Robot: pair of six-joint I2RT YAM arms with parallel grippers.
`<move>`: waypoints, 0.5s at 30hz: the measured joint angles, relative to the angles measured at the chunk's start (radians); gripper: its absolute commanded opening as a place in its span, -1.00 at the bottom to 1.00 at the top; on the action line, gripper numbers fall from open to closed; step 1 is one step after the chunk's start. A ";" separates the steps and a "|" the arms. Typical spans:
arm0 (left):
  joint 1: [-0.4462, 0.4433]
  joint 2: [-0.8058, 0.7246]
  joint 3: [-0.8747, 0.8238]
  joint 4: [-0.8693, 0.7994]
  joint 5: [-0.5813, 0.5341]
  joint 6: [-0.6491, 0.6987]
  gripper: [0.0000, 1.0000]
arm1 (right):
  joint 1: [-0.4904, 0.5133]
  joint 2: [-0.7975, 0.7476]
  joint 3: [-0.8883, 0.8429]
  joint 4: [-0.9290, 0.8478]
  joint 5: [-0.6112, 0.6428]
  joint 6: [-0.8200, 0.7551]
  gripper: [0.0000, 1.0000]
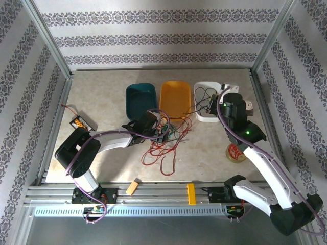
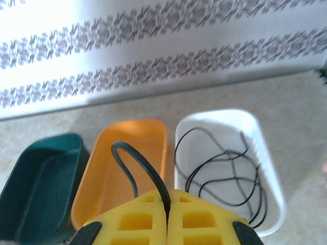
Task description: Untangle the cables
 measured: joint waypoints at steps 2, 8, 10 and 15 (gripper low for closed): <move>0.000 0.000 0.000 0.000 0.000 0.000 0.98 | -0.024 -0.021 0.023 -0.002 0.023 -0.015 -1.00; 0.000 0.000 0.000 -0.001 0.000 0.003 0.98 | -0.101 -0.071 0.100 -0.002 0.031 -0.026 -1.00; 0.000 0.000 0.000 -0.005 0.000 0.003 0.98 | -0.112 -0.083 0.117 0.004 0.029 -0.026 -1.00; 0.000 0.000 0.000 -0.009 0.000 0.003 0.98 | -0.132 -0.096 0.141 0.022 0.028 -0.026 -1.00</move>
